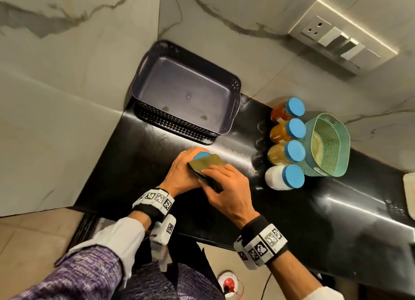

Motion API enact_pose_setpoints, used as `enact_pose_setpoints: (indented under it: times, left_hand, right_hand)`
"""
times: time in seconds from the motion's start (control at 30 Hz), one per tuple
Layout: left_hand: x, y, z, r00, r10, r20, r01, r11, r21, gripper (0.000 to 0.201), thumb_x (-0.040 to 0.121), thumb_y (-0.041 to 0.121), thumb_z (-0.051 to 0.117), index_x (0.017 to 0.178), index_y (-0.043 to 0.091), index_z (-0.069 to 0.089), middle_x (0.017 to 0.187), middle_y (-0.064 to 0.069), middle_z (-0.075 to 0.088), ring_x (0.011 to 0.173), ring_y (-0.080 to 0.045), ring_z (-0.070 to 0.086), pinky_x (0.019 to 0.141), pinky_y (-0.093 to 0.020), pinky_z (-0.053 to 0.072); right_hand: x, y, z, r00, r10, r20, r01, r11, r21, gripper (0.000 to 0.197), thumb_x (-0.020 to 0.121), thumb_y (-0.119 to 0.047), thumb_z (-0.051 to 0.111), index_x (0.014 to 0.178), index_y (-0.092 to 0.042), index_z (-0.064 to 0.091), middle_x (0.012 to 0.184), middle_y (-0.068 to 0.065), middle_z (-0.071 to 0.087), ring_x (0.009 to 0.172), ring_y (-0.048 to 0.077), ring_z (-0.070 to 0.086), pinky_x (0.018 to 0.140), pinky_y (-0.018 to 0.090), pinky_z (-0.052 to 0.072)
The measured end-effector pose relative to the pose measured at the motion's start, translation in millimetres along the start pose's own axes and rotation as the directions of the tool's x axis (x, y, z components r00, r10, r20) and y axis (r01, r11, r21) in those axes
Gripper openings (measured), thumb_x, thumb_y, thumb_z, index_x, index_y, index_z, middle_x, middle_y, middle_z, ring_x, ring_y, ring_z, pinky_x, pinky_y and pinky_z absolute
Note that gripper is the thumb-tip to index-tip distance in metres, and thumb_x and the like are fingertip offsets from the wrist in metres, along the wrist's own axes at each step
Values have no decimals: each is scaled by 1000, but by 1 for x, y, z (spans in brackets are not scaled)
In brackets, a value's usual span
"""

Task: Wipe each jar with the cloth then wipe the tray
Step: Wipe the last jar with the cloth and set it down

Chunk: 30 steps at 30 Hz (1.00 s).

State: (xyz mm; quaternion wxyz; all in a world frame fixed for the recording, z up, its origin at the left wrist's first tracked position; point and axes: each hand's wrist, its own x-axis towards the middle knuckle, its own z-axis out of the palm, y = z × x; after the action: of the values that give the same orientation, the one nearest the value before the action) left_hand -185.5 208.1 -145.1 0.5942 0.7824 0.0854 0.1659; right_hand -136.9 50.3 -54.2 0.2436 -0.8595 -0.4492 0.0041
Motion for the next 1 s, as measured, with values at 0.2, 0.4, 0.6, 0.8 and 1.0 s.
enact_pose_setpoints:
  times: [0.2,0.4,0.6,0.8,1.0]
  left_hand:
    - [3,-9,2,999,15,37,-10,988,-151,49,73,21,82,117,6,67,113,-6,70,106,-25,70,93,-48,56]
    - [1,-19,11,989,-146,-5,143,975,-172,52,68,30,78,116,14,67,109,-1,73,100,-19,73,88,-44,60]
    - [4,-19,10,998,-34,50,41,987,-154,58,68,26,95,118,16,66,110,1,70,100,-20,70,88,-45,58]
    - [-3,-15,11,992,-125,-19,120,975,-187,39,74,29,69,110,14,66,104,3,72,98,-5,70,87,-38,58]
    - [0,-15,9,999,-36,20,39,987,-154,57,67,25,95,115,15,65,107,0,69,98,-21,69,87,-45,57]
  right_hand:
    - [33,7,2,952,29,304,-72,989,131,19,82,-22,77,100,-19,73,98,-4,75,91,18,70,83,34,56]
    - [54,4,17,968,146,204,-181,969,168,18,80,-16,78,97,-18,73,97,-3,75,89,15,69,84,32,55]
    - [34,12,1,925,319,206,-336,940,53,13,79,-25,78,90,-21,75,88,-4,75,80,15,68,78,34,55]
    - [50,-16,14,932,251,262,-294,946,137,9,77,-19,76,85,-20,73,82,-4,74,77,13,66,74,30,53]
    - [35,4,-1,890,407,204,-410,912,-29,10,80,-28,73,88,-21,73,82,-4,73,76,17,66,70,29,49]
